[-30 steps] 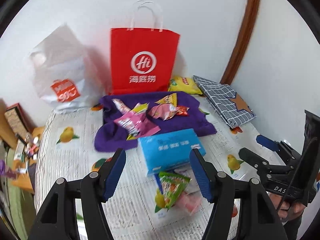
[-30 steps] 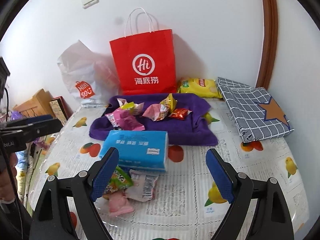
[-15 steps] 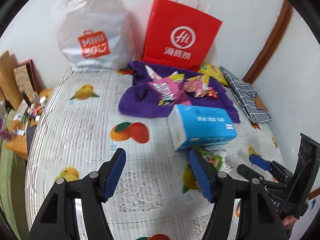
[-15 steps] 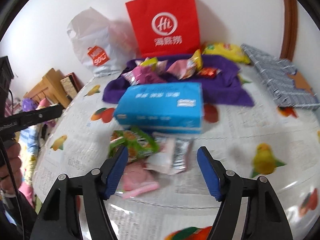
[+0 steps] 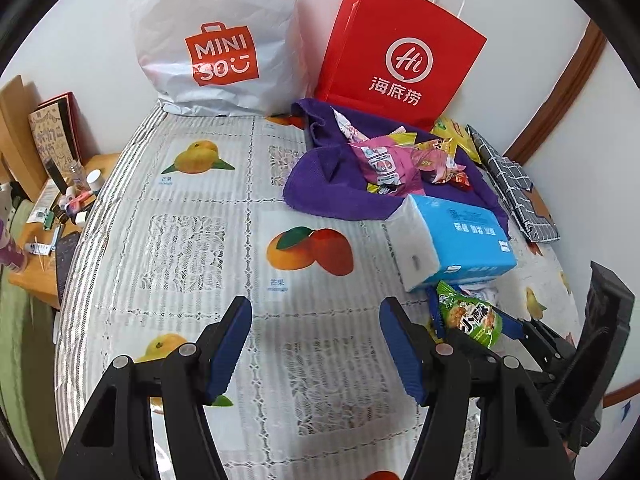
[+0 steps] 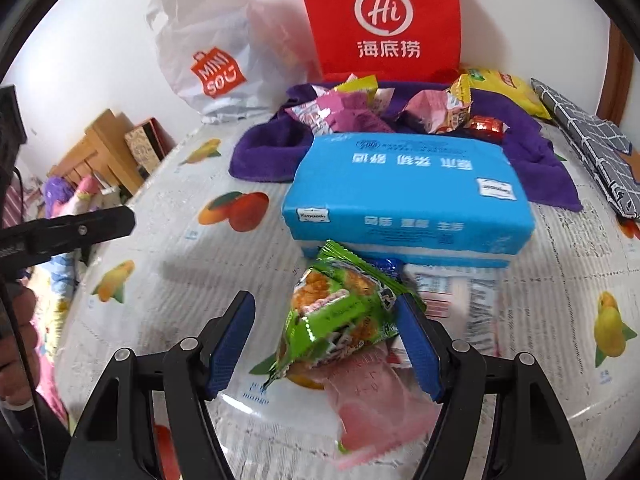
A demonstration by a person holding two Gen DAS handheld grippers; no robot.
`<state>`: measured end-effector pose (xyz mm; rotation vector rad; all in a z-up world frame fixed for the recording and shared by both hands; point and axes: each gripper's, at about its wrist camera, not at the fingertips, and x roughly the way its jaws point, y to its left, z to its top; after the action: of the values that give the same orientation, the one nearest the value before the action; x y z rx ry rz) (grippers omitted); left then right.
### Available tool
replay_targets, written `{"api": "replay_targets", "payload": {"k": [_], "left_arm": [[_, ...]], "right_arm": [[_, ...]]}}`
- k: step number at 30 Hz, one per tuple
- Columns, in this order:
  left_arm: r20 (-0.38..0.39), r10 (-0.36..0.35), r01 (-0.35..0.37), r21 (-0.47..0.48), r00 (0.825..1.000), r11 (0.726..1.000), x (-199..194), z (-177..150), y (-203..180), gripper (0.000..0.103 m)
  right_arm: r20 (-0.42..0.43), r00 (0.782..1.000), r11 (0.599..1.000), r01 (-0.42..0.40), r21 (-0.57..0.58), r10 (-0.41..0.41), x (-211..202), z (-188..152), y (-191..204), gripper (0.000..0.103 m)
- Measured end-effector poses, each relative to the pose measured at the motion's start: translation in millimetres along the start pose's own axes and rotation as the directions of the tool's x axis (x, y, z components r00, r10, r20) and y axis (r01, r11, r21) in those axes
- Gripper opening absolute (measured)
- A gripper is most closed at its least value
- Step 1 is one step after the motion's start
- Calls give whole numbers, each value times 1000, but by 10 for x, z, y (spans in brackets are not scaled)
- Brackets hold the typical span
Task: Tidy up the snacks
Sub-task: 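Grasp the green snack bag with the right gripper while the left gripper grasps a pink packet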
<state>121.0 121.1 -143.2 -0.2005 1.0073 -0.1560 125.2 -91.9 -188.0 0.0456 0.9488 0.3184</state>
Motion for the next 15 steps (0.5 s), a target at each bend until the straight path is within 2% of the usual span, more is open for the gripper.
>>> {"api": "replay_targets", "payload": {"k": [3,4,9,12,15], "left_arm": [[1,-15,15,3,1000,1000,17,17,42,64],[1,-20,20,3,1000,1000,23,19,52,64],[0,-44,43,22,999,999,58,-13,40,64],[-6,-61,61,26,998,998,104,-38,-4,64],[-18,-79,79,20,997,997,167,-55,-71,64]], "right_arm": [[-21,999,999,33,4,-33,104,10,9,70],[-23,999,999,48,9,-48,126,4,3,61],[2,999,998,54,25,-54,18,-23,-25,46],[16,1000,999,19,32,-19,-131,-21,-39,45],[53,998,1000,18,22,-19,-326,-9,-72,44]]}}
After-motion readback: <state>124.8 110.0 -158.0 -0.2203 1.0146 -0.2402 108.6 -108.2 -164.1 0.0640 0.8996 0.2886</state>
